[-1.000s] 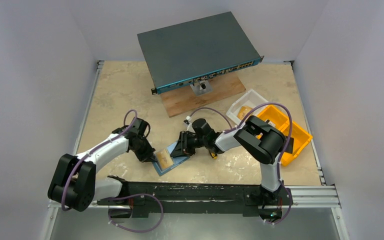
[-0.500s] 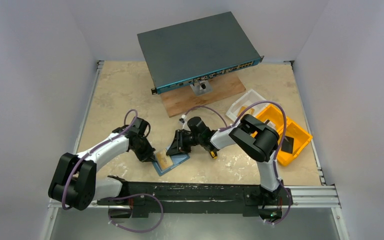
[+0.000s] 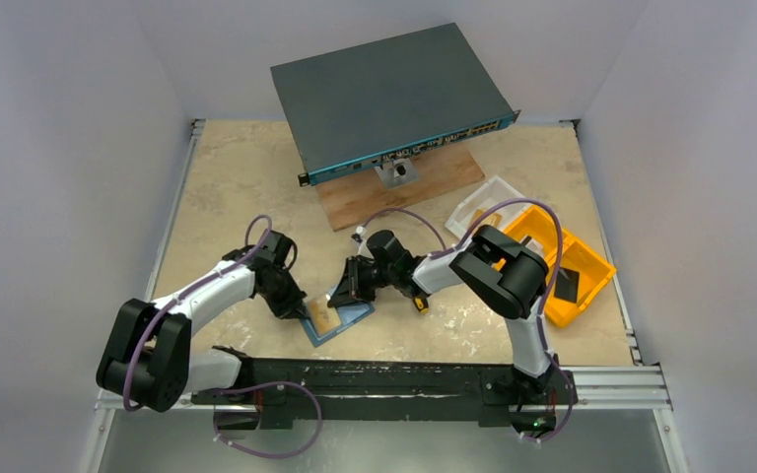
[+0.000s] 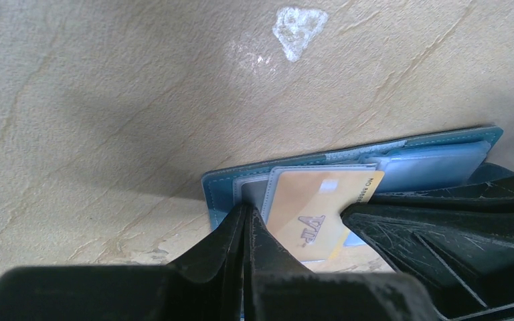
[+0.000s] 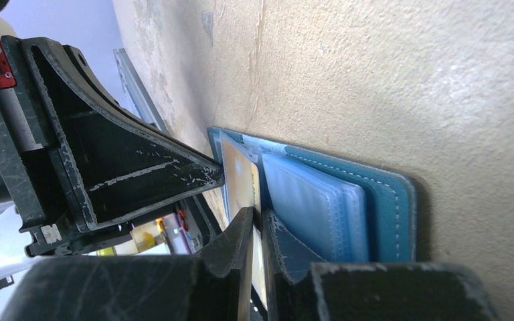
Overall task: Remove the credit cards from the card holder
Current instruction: Remove the credit card from the card holder.
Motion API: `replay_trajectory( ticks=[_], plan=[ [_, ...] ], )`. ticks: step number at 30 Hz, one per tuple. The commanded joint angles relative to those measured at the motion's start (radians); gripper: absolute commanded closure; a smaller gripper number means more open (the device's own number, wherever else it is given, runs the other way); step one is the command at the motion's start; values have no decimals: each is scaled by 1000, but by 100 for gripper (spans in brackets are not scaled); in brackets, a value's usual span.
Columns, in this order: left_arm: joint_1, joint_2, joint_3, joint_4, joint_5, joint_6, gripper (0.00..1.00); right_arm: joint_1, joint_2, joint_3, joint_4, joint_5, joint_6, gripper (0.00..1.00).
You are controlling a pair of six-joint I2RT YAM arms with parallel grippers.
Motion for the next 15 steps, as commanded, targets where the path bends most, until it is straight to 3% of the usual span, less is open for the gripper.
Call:
replay_trajectory(
  ticks=[1, 15],
  plan=[
    [-2, 27, -9, -8, -52, 8, 100, -5, -38, -39, -11, 33, -4, 94],
    [-2, 26, -2, -19, -58, 9, 100, -65, -115, -155, 11, 95, 18, 96]
  ],
)
